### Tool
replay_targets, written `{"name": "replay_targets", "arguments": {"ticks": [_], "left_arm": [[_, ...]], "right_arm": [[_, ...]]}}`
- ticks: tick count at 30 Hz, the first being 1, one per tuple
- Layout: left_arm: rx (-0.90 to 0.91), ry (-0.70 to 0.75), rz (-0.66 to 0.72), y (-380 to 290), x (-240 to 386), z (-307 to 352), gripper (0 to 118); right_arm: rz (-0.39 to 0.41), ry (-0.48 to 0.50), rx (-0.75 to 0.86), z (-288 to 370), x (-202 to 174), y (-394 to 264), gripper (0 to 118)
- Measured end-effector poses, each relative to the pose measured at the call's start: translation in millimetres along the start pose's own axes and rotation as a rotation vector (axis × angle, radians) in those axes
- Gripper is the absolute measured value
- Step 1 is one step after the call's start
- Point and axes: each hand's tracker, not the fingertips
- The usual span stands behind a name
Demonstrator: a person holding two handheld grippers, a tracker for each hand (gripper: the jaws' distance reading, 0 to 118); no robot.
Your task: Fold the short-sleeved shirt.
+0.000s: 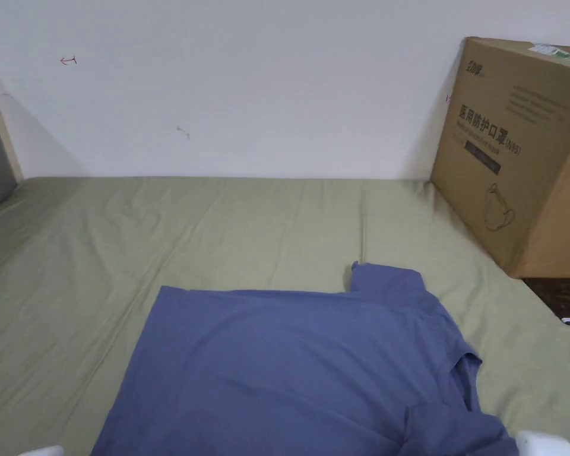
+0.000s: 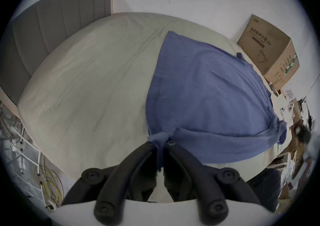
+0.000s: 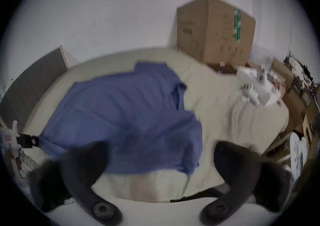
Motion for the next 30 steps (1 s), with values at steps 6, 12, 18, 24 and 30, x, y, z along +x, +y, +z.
{"name": "replay_targets", "arguments": {"ticks": [6, 12, 18, 24, 30], "left_arm": [[0.024, -0.017, 0.035, 9.6, -5.4, 12.4, 5], [0.03, -0.008, 0.038, 20.9, 12.8, 17.0, 5], [0.133, -0.031, 0.079, 91.4, 25.4, 18.4, 5], [0.123, -0.001, 0.045, 168.8, 51.2, -43.6, 5], [-0.006, 0.054, 0.079, 192.2, 57.4, -127.3, 5]], "right_arm": [[-0.117, -0.107, -0.096, -48.9, 36.3, -29.4, 111], [-0.166, -0.065, -0.036, -34.4, 47.1, -8.5, 5], [-0.128, -0.018, 0.078, -18.7, 44.5, 60.6, 5], [-0.134, -0.014, 0.068, -70.3, 45.7, 141.4, 5], [-0.184, -0.024, -0.125, -163.9, 43.4, 169.3, 5]]}}
